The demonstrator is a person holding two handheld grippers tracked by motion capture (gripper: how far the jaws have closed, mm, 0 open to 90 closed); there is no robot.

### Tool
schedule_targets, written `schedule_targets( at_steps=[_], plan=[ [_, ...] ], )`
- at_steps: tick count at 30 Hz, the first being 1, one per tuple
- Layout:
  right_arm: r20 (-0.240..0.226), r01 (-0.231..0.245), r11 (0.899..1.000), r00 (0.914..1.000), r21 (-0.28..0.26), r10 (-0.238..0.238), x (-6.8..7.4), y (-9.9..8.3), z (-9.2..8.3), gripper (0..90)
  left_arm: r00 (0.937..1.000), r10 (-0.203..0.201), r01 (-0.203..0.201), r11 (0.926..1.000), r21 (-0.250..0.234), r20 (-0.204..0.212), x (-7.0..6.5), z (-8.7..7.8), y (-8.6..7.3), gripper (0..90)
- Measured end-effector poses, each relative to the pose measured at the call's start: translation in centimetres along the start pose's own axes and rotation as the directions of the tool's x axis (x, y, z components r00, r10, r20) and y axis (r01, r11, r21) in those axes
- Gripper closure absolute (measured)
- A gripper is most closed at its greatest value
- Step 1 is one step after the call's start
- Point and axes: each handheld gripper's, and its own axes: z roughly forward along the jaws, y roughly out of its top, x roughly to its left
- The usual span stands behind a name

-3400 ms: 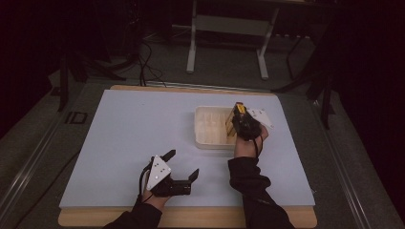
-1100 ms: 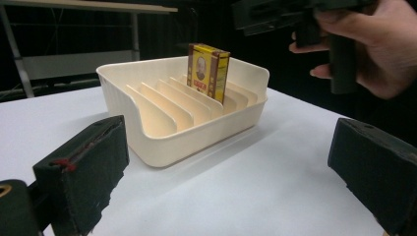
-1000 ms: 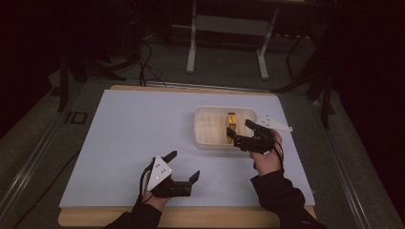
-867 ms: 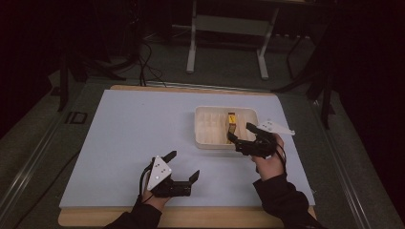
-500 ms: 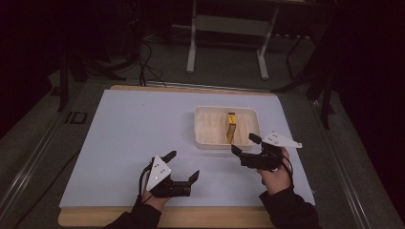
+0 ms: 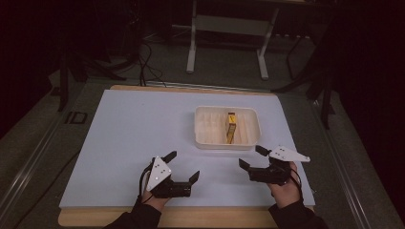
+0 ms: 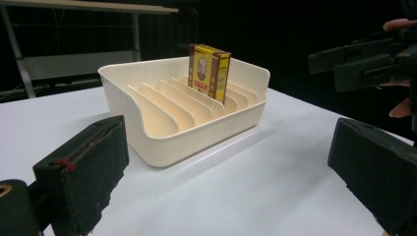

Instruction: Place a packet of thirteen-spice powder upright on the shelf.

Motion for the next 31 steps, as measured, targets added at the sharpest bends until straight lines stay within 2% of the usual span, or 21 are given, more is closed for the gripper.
schedule_targets(
  at_steps=[7, 10, 17, 31],
  plan=[
    [-0.008, 0.018, 1.000, 0.9998, 0.014, -0.018, -0.5, -0.8, -0.8, 13.9, 1.0000, 0.001, -0.001, 1.0000, 0.000, 0.000, 0.0, -0.1, 0.0, 3.0],
    [-0.011, 0.050, 0.998, 0.9987, 0.038, -0.050, -0.6, -1.4, -1.1, 13.9, 1.0000, 0.000, 0.000, 1.0000, 0.003, 0.000, 0.0, 0.0, 0.0, 3.0],
    [-0.037, 0.055, 0.997, 0.9979, 0.044, -0.054, -0.9, -2.5, -1.5, 13.9, 1.0000, 0.001, -0.001, 1.0000, 0.001, 0.003, 0.0, 0.0, 0.0, 3.0],
    [-0.027, 0.077, 0.995, 0.9968, 0.062, -0.076, -1.0, -2.7, -1.5, 14.6, 0.9999, 0.004, -0.004, 1.0000, 0.007, 0.011, -0.1, 0.1, -0.1, 3.1]
  ],
)
